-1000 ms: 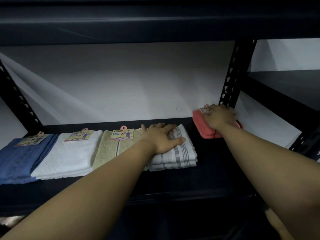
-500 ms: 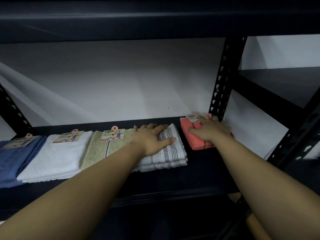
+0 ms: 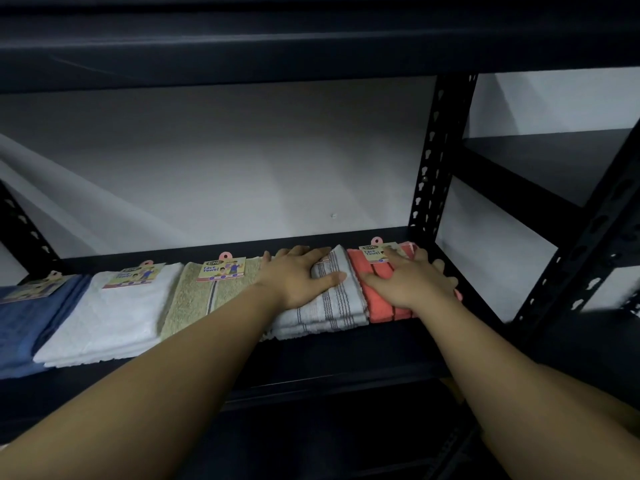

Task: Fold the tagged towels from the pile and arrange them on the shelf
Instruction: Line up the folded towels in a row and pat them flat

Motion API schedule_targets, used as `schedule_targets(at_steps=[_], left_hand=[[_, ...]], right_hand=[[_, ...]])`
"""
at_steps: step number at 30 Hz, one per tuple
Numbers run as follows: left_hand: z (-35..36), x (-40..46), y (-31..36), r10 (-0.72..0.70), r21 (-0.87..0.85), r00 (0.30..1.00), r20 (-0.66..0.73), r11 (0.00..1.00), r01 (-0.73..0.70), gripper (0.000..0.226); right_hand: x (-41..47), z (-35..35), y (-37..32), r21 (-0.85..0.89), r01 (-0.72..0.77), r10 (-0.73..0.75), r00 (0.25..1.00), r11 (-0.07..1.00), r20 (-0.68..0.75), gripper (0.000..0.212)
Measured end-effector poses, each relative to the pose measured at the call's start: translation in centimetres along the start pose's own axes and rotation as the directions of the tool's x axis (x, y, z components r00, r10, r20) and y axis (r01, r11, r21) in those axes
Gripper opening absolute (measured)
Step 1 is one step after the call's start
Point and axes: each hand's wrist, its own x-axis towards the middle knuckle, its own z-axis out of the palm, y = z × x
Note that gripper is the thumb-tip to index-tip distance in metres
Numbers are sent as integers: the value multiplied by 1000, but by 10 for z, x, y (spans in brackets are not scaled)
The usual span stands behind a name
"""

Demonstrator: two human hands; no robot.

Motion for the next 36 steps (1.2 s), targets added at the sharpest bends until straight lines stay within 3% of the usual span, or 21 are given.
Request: schedule_targets(at_steps=[25, 36], left_hand=[[1, -2, 2, 15, 8, 1000, 5, 1000, -15, 94], [-1, -10, 7, 31, -6, 999, 34, 1000, -30, 84]], right_hand=[[-18, 1, 11, 17, 27, -27, 1000, 999, 6, 100], [-17, 0, 15, 23, 43, -44, 999, 999, 13, 98]])
